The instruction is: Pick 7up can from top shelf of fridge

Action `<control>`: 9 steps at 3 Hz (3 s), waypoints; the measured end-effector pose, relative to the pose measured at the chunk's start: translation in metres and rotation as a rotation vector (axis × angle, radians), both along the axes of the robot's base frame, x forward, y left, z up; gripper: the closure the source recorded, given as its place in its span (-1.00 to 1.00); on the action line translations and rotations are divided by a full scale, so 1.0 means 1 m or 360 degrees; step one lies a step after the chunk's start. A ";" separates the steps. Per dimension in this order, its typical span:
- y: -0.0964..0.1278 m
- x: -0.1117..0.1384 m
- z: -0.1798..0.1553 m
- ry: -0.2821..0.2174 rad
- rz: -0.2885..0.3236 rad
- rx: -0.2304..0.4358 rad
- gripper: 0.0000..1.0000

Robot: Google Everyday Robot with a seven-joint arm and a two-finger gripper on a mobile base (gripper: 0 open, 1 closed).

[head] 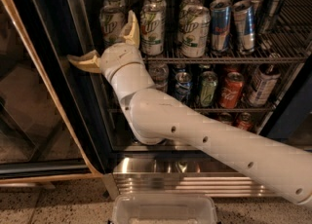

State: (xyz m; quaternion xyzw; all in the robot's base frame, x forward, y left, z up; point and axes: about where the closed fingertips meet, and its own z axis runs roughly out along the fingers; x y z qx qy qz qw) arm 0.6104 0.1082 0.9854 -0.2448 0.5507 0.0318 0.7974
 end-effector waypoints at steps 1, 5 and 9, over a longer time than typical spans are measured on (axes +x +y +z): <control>0.000 0.000 -0.001 -0.0001 -0.0008 -0.0008 -0.76; -0.003 -0.036 0.013 -0.0100 0.0243 0.0102 -0.90; -0.027 -0.041 0.022 -0.0110 0.0217 0.0088 -0.65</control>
Offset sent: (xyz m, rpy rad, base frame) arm 0.0204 -0.0003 0.0190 0.2031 -0.0778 -0.1855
